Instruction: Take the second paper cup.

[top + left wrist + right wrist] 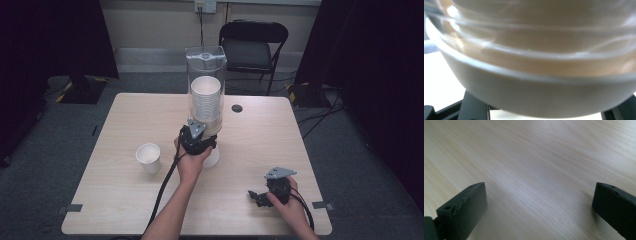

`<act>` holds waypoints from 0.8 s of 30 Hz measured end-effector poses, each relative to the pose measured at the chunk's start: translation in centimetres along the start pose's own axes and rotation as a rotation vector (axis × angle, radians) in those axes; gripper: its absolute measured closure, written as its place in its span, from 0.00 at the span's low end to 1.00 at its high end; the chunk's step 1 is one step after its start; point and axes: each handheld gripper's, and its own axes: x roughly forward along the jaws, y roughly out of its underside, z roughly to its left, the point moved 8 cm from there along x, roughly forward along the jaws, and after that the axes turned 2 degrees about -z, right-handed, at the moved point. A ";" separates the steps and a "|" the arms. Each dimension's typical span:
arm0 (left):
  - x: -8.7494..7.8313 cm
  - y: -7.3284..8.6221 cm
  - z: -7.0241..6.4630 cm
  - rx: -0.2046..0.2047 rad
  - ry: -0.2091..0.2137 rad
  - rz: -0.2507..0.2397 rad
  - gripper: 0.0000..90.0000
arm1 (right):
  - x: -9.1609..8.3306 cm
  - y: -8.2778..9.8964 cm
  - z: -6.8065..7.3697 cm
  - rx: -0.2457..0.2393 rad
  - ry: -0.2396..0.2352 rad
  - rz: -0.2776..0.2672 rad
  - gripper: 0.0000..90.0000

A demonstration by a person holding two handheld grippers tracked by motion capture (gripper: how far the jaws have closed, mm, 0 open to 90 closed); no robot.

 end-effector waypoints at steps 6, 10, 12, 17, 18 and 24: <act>-1.0 0.3 0.6 0.044 0.052 0.054 0.40 | 0.0 0.0 0.0 0.000 0.000 0.000 0.00; -1.0 0.5 0.5 0.051 0.045 0.043 0.40 | 0.0 0.0 0.0 0.000 0.000 0.000 0.00; -1.0 0.5 0.6 0.048 0.043 0.025 0.40 | 0.0 0.0 0.0 0.000 0.000 0.000 0.00; -1.1 0.7 0.3 0.027 0.044 0.004 0.40 | 0.0 0.0 0.0 0.001 0.001 0.000 0.00; -1.1 0.7 0.3 0.032 0.042 0.006 0.40 | 0.0 0.0 0.0 0.001 0.001 0.000 0.00; -1.3 0.9 0.1 0.019 0.045 -0.008 0.40 | 0.0 0.0 0.0 0.001 0.001 0.000 0.00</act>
